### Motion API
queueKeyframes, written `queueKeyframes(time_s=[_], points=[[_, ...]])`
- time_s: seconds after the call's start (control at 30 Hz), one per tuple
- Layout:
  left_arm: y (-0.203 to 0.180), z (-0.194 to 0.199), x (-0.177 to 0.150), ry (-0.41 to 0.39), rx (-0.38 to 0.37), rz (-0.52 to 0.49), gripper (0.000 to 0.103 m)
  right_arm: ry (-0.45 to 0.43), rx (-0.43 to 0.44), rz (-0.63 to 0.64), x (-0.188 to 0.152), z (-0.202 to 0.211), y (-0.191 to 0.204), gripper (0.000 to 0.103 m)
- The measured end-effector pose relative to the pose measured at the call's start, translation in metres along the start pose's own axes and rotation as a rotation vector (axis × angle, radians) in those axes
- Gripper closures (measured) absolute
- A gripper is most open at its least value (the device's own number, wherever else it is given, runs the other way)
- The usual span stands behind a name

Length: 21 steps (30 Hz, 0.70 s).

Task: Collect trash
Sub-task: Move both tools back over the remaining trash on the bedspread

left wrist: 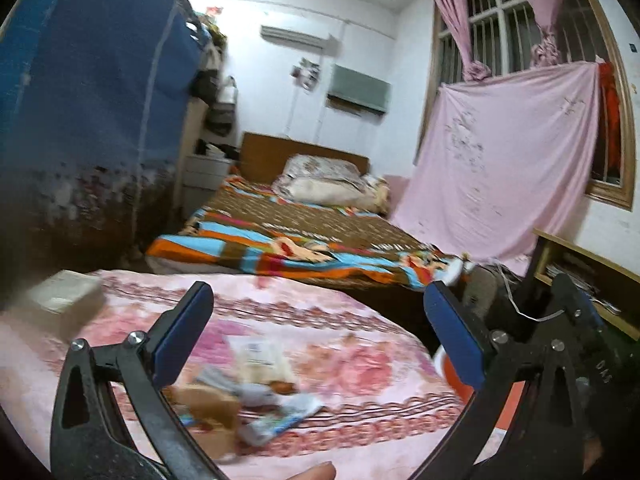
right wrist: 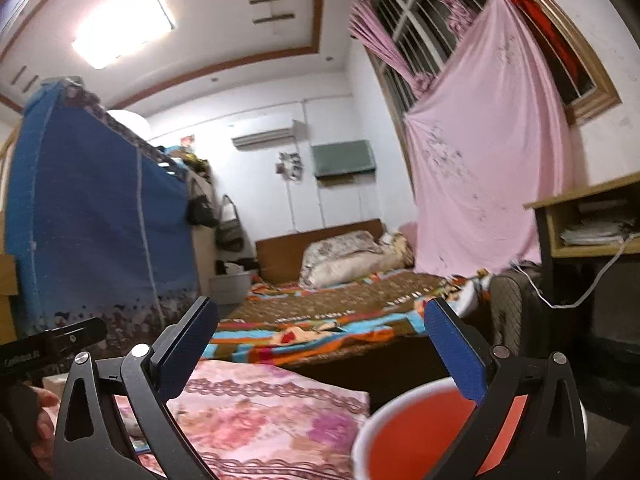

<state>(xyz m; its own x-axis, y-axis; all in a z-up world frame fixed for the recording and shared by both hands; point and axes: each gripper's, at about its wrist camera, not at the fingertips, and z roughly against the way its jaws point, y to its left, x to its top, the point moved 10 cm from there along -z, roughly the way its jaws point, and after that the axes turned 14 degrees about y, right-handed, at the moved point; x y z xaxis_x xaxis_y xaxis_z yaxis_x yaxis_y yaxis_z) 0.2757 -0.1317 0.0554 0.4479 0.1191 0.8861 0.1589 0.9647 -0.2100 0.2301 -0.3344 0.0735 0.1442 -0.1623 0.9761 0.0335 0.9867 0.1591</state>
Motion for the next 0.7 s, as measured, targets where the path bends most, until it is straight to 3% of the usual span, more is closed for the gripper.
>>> queueKeyframes(time_s=[0.13, 0.43, 0.7], points=[[0.029, 0.022, 0.000, -0.060, 0.068, 0.005, 0.011, -0.032, 0.075, 0.024, 0.003, 0.002, 0.027, 0.000], [0.082, 0.055, -0.009, -0.108, 0.172, 0.020, 0.011, -0.030, 0.209, 0.099, -0.010, 0.008, 0.093, 0.000], [0.098, 0.067, -0.022, -0.113, 0.220, -0.011, 0.011, 0.050, 0.259, 0.156, -0.031, -0.001, 0.126, 0.000]])
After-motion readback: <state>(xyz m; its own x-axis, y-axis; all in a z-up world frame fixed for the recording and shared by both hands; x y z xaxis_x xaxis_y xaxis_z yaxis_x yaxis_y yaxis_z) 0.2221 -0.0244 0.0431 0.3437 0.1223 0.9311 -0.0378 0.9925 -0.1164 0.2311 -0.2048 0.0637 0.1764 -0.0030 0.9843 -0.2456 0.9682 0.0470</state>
